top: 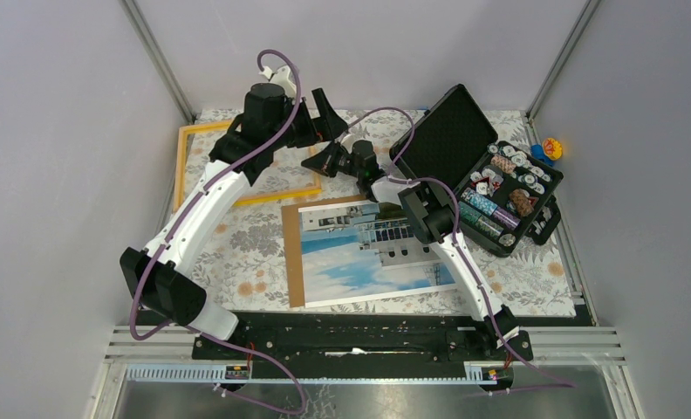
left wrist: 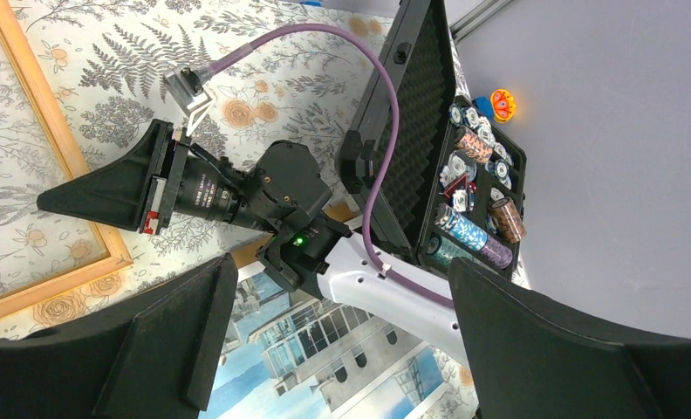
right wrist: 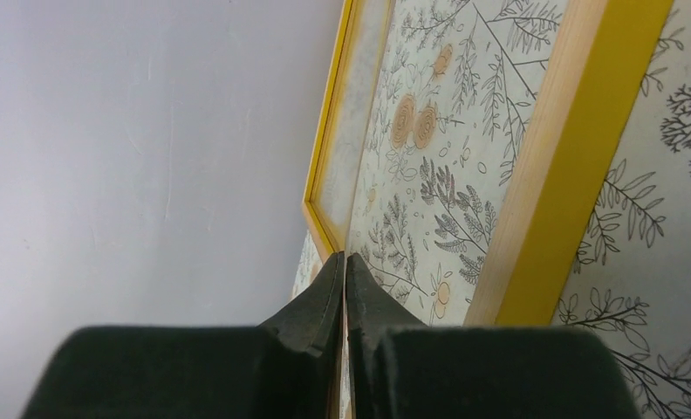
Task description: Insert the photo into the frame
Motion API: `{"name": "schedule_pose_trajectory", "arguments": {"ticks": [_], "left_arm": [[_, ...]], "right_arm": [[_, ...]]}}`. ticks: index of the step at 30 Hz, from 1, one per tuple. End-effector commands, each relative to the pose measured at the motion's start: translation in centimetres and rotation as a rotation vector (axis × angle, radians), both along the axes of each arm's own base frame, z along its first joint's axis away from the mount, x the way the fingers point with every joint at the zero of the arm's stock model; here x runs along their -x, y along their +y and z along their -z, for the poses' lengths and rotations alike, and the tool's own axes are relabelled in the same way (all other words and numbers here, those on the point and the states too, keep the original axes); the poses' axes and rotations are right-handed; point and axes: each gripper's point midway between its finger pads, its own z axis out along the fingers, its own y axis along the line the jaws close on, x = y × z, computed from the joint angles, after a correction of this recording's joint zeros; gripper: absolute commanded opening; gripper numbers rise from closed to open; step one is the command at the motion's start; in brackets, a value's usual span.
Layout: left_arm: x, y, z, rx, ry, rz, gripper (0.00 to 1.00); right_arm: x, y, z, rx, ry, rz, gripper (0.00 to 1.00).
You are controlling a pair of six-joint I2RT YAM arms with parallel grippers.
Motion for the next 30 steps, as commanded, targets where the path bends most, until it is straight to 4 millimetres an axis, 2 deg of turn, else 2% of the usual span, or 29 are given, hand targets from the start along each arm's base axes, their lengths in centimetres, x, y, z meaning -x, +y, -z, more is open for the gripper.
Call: {"name": "schedule_pose_trajectory", "arguments": {"ticks": [1,9,14,21,30], "left_arm": [[-0.3,-0.3,-1.1,0.044,-0.035,0.019,0.99],[-0.4,-0.1,-1.1,0.056,-0.029,0.017,0.99],[-0.4,-0.1,-1.1,0.057,-0.028,0.017,0.99],[-0.4,0.0,-1.1,0.059,-0.029,0.016,0.99],[-0.5,-0.1,-1.0,0.061,-0.023,0.018,0.99]], "right_arm": [[-0.3,0.1,-0.6,-0.043,0.06,0.001,0.08],[-0.4,-0.3,0.3,0.013,0.08,0.026,0.08],[-0.4,0.0,0.2,0.023,0.049,0.018,0.08],[-0.9,0.2,0.7,0.063,0.015,0.016,0.14],[-1.5,-0.2,0.9,0.08,0.0,0.046,0.12]]}}
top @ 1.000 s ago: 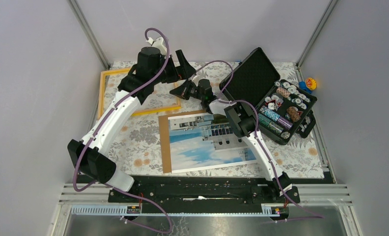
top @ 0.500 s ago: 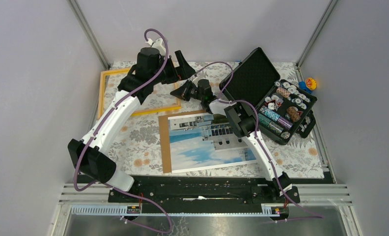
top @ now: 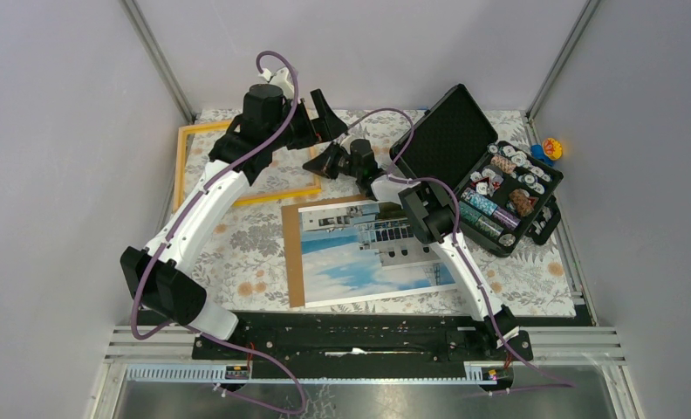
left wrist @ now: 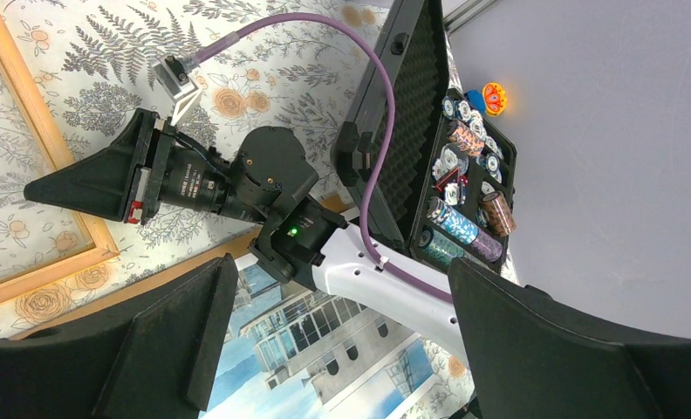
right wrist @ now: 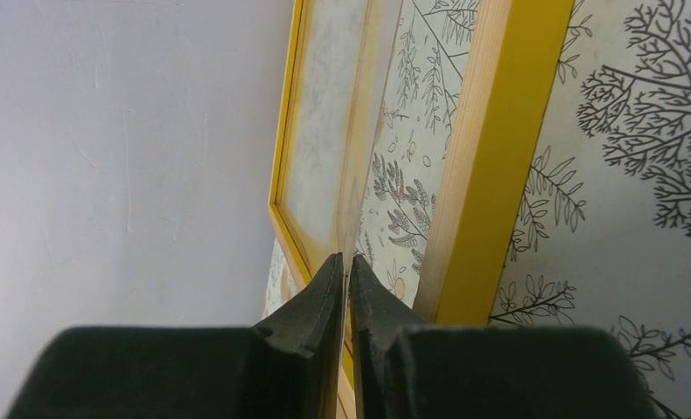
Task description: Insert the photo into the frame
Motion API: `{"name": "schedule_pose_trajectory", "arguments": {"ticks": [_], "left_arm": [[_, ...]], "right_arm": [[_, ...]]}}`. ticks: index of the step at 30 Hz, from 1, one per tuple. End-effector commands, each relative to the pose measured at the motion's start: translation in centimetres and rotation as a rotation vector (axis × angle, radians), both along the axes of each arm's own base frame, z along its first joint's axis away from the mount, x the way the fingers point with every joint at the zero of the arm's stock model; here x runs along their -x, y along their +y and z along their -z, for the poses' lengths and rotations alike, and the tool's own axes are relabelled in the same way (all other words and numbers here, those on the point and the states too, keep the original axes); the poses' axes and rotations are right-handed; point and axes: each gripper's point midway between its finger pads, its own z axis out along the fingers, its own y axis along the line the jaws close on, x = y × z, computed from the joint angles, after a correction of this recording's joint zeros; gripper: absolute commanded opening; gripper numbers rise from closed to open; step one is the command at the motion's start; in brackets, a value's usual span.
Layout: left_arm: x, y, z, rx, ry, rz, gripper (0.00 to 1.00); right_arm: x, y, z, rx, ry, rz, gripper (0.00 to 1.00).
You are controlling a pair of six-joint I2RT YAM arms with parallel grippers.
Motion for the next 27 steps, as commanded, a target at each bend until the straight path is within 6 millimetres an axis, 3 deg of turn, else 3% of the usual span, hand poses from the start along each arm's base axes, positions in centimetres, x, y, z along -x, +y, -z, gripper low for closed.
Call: {"name": "schedule_pose_trajectory", "arguments": {"ticks": [1,6,27], "left_arm": [[-0.5,-0.2,-1.5,0.032,-0.053,0.004,0.99],[-0.4,-0.1,-1.7,0.033,-0.058,0.003,0.99],[-0.3,0.1,-2.2,0.035,-0.074,0.004,0.99]], "right_arm": [[-1.1,0.1,-1.1,0.004,-0.061,0.02,0.12],[-1.4,0.1,-1.2,0.025,-0.069,0.025,0.15],[-1.0,-2.3,-1.2,0.293,0.022,0.077,0.49]]}}
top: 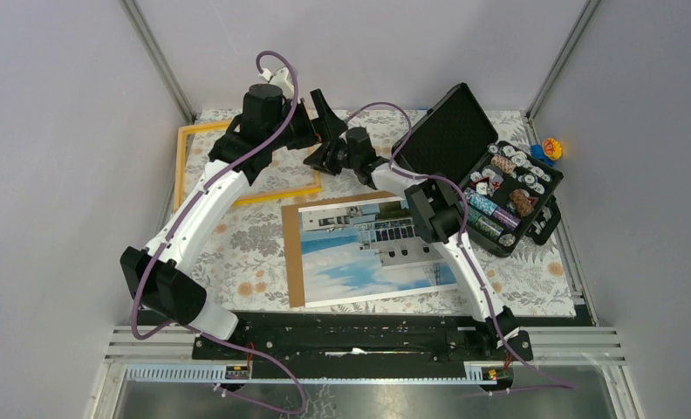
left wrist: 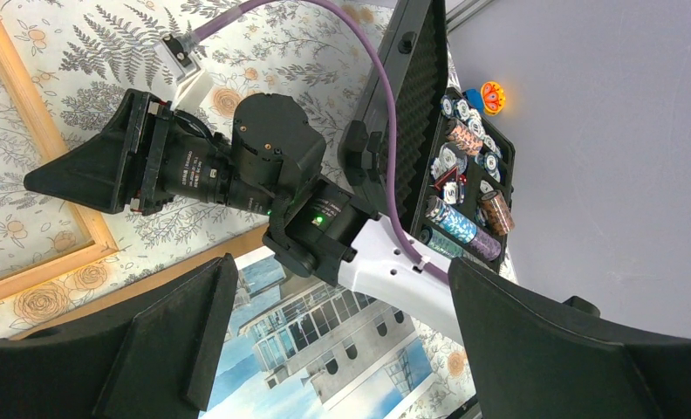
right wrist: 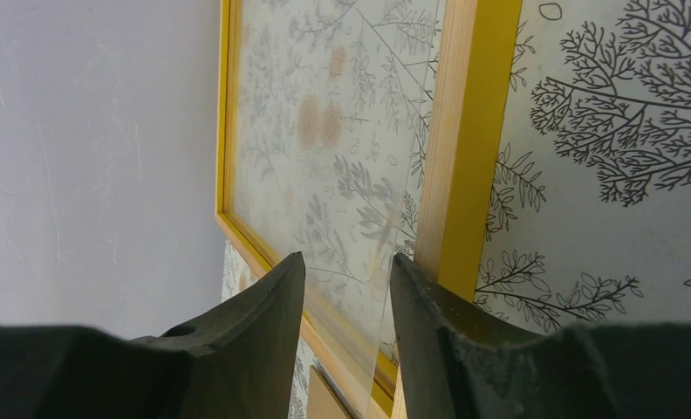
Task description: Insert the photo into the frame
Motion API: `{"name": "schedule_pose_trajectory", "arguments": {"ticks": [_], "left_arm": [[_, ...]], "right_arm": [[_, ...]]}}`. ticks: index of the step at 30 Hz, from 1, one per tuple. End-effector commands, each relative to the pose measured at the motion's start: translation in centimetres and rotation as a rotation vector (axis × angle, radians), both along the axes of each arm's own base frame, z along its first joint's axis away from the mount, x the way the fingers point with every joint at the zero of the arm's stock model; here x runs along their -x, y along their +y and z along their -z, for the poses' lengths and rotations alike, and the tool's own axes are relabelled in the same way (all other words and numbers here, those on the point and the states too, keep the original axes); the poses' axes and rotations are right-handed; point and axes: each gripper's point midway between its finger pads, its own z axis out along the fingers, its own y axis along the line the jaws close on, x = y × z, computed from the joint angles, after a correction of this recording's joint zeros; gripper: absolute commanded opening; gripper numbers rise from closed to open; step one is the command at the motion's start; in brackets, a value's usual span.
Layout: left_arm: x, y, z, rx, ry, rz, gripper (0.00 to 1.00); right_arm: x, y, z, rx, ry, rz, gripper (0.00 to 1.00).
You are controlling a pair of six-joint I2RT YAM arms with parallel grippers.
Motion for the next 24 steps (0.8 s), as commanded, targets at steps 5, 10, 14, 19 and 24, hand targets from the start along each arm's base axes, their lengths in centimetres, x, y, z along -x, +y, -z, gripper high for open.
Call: {"name": "schedule_pose_trajectory", "arguments": {"ticks": [5,10,14,19,24], "left_arm": [[-0.3,0.0,-2.1,0.033,-0.075,0.002,0.99],[-0.2,0.0,-2.3,0.036,-0.077,0.003,0.99],[-0.2,0.0,-2.3,0.038,-0.077,0.004,0.99],[-0.1,0.1,-2.5,0.038,-0.083,0.001,0.99],[-0.1,0.1,-2.5,0.04,-0.079,0.001,0.99]], "right_arm": [[0.0,-2.5,-2.0,0.197,-0.013,0.036,0.59],[1.0,-4.4,-2.8,0.31,-0.029,0.039,0.61],[1.6,-4.9,-4.1,0.326,-0.049,0.023,0.62],[1.8,-5.8,-4.1,0.36,-0.054,0.034,0.61],[1.5,-5.8,-2.7,0.382,-0.035,0.047,0.59]]}}
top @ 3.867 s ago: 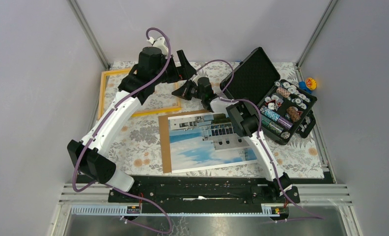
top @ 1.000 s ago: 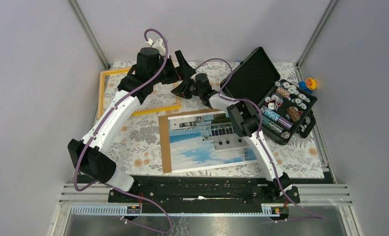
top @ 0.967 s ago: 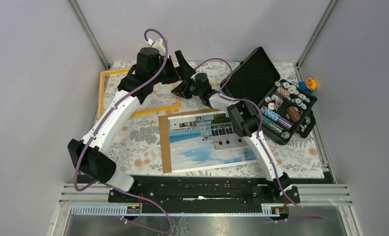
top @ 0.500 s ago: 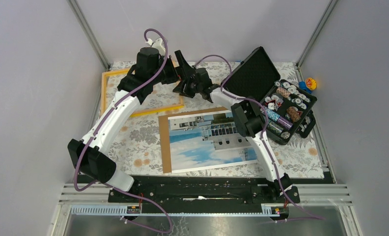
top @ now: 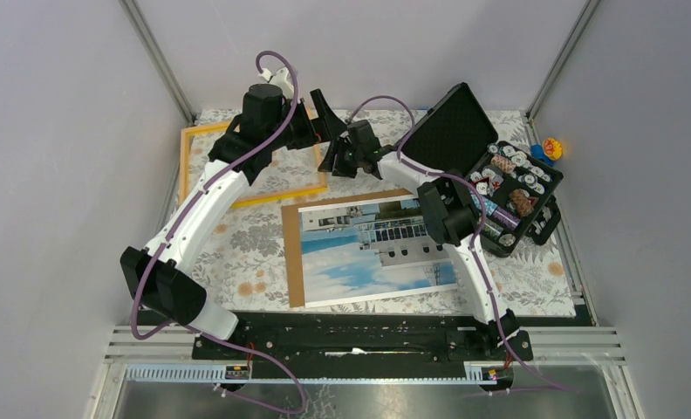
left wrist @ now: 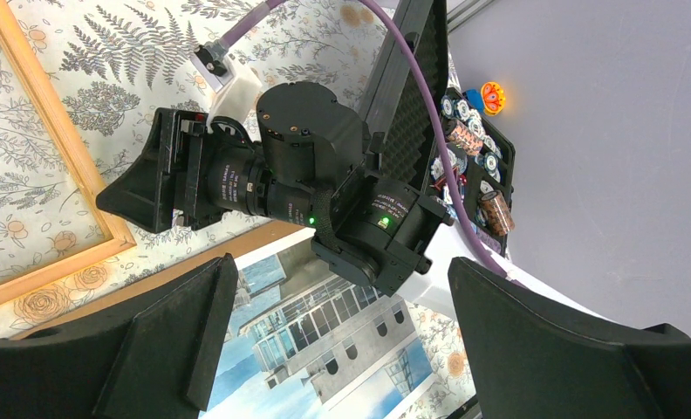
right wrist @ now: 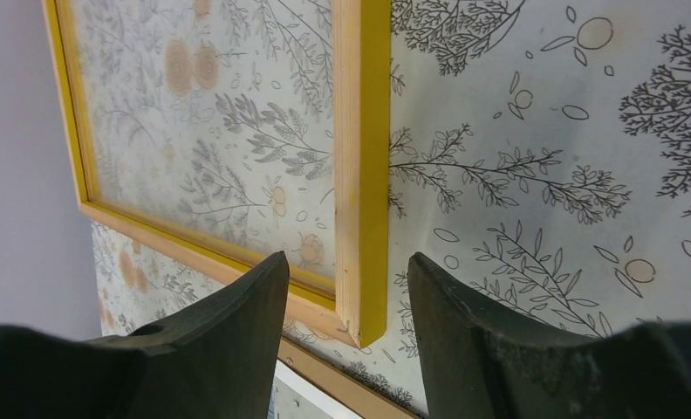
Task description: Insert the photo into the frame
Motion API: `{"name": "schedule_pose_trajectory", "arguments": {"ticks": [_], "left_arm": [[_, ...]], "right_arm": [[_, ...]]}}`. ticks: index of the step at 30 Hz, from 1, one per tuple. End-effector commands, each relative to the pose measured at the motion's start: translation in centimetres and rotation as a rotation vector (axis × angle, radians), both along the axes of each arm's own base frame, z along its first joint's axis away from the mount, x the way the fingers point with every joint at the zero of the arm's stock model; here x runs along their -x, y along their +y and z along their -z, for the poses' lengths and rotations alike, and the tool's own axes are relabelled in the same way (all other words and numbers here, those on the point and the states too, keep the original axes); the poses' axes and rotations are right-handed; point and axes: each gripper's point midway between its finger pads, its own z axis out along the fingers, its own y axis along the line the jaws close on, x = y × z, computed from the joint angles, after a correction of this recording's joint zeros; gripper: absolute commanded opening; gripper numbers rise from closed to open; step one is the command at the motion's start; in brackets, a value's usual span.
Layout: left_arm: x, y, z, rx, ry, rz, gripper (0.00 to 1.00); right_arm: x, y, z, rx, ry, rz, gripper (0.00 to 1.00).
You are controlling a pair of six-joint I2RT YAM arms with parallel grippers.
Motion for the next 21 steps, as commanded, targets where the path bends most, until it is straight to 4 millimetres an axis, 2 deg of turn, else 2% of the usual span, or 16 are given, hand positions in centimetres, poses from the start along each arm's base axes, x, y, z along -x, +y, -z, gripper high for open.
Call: {"name": "schedule_pose_trajectory", "arguments": {"ticks": [1,8,16,19,21], "left_arm": [[-0.1,0.1,-2.4,0.04,-0.077,0.002,0.99],[-0.1,0.0,-2.2,0.04,-0.072,-0.001,0.99],[-0.1,0.4,-2.5,0.035,-0.083,-0.016,0.99],[-0.1,0.6,-2.6,0.029,-0.09,-0.022,0.99],[-0.2,0.7,-2.6,0.024,-0.093,-0.029,0.99]], "right_arm": [[-1.0,-0.5,-2.3,0.016,-0.054,0.026,0.59],[-0.7,0.2,0.6,0.12,-0.038,0.058,0.58],[-0.1,0.5,2.1,0.204,-0.054,0.06,0.56],[0.3,1.1,2.8,0.199,-0.044,0.034,0.59],[0.6,0.8,3.1,0.228,-0.041,0.045,0.6]]}}
